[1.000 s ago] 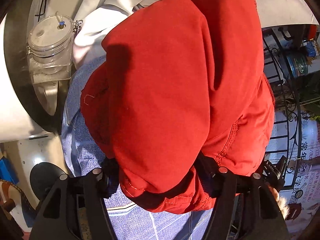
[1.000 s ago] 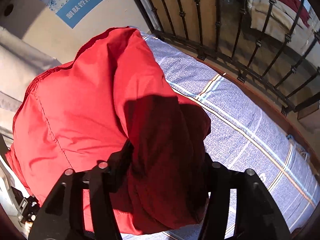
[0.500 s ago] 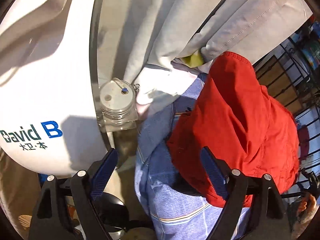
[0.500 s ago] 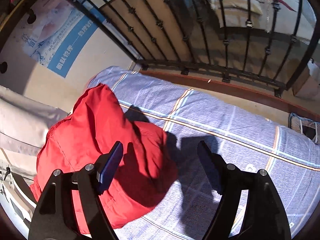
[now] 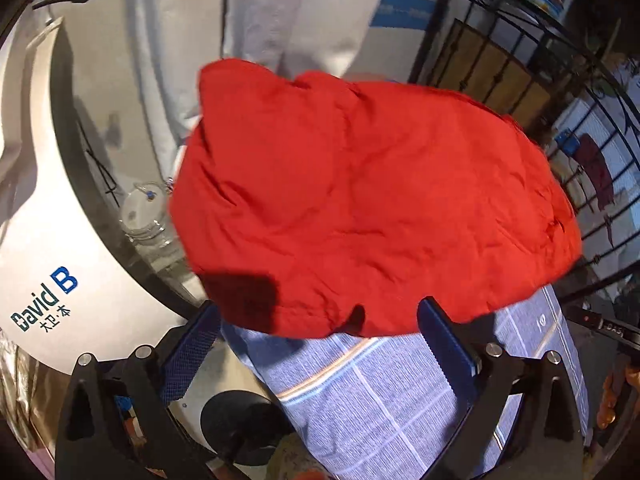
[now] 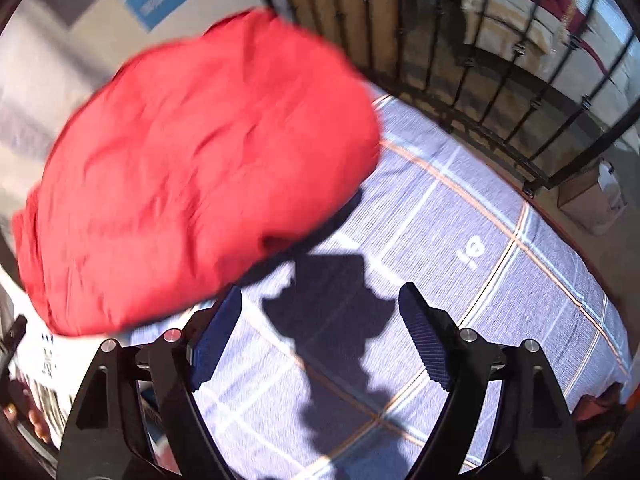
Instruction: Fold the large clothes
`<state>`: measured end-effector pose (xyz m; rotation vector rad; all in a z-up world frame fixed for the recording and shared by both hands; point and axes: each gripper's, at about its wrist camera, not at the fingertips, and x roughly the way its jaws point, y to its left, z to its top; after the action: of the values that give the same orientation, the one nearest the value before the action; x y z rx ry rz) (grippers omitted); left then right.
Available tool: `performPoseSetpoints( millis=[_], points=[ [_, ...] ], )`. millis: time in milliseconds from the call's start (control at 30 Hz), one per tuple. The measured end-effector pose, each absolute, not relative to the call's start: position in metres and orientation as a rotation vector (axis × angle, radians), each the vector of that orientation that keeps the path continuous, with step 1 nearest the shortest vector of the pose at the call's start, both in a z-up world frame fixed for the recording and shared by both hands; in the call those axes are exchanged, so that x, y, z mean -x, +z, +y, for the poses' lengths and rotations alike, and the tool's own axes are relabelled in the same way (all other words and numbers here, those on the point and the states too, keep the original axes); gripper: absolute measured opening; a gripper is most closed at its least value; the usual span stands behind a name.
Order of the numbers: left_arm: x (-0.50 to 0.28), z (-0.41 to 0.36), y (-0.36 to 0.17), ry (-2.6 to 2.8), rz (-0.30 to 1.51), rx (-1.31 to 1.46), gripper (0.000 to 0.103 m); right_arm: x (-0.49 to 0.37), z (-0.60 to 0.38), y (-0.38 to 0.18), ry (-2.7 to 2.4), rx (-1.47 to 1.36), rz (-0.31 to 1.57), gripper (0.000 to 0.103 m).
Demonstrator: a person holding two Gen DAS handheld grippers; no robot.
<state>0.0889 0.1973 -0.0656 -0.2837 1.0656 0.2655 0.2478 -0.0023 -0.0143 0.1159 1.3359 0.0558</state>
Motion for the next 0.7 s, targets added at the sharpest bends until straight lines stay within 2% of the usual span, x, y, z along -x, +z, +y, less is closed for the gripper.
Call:
performPoseSetpoints(
  millis=[133,200,233,400,700],
  points=[
    [-0.091,0.168,-0.066,0.212,1.113,0.269,0.097,-0.225,0.050,0.005,0.131,0.047,1.297,0.080],
    [-0.089,0.160,-0.062,0.232,1.121,0.242,0.097,-0.218,0.068,0.021,0.152,0.092,1.268,0.085],
    [-0.088,0.157,-0.060,0.245,1.121,0.231,0.097,-0.215,0.074,0.029,0.160,0.098,1.252,0.090],
    [-0.084,0.148,-0.055,0.268,1.119,0.209,0.097,-0.212,0.084,0.059,0.131,0.141,1.201,0.092],
    [-0.080,0.142,-0.059,0.358,1.148,0.146,0.097,-0.203,0.092,0.047,0.101,0.187,1.239,0.092]
  ],
)
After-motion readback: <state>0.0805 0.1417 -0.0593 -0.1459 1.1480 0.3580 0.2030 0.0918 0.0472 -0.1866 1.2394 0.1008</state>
